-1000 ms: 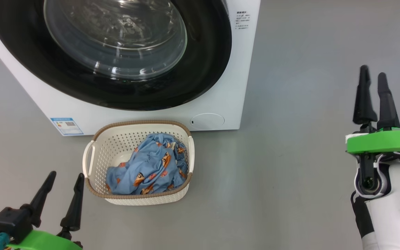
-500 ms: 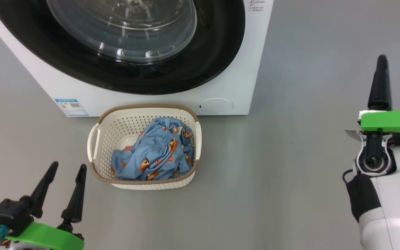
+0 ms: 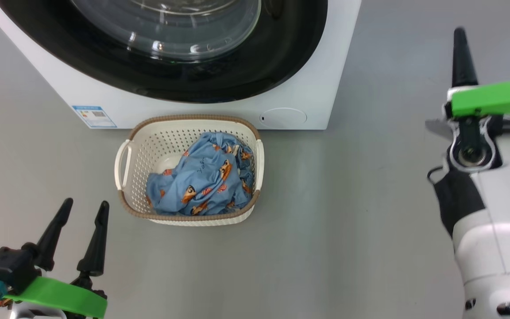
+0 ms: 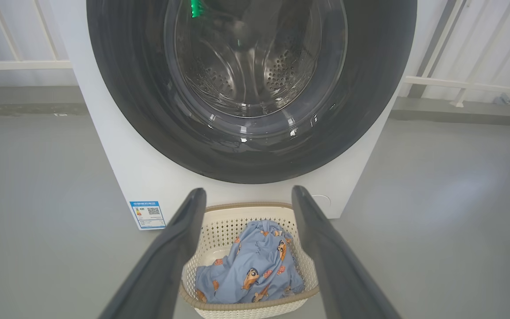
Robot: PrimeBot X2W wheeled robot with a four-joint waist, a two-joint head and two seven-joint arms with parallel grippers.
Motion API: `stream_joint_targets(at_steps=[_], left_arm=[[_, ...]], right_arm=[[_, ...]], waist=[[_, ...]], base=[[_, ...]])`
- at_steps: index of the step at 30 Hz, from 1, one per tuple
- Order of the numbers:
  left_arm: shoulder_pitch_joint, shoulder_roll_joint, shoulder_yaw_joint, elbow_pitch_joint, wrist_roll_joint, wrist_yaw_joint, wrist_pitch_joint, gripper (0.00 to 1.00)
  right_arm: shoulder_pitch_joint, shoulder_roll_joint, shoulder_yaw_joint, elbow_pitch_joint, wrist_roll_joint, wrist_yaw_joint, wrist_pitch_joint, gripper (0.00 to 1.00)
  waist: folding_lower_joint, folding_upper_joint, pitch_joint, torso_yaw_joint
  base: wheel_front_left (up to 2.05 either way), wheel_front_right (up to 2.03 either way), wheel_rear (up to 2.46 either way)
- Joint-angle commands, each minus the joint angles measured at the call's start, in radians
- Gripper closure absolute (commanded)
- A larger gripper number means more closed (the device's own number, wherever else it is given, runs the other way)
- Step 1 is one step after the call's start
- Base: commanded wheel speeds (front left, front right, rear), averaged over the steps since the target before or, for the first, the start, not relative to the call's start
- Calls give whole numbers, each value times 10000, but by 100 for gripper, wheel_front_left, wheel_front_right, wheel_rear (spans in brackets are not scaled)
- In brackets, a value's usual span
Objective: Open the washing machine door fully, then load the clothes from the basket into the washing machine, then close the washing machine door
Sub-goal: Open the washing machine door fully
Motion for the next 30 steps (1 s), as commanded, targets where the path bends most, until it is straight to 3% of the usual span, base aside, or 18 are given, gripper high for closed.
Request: stream_joint_targets(at_steps=[1, 12, 20, 30], left_arm=[[-419, 334, 348, -254, -60, -27, -65, 0], [-630, 456, 220, -366, -253, -27, -65, 0], [-922, 531, 5, -489, -382, -27, -65, 0], [-1331, 428, -186, -566, -605, -27, -65, 0]], right_arm=[[-406, 117, 76, -196, -141, 17, 116, 100], [-2305, 107, -1240, 364, -918, 17, 2481, 100], [-3365, 127, -1661, 841, -1439, 17, 4558, 100], [-4464, 130, -2158, 1648, -1724, 17, 5294, 100]], waist=[[0, 0, 103, 37], [0, 0, 600, 102], [0, 0, 1043, 317], [0, 0, 1586, 701]], base=[[0, 0, 0], [0, 0, 0], [0, 0, 0], [0, 0, 0]])
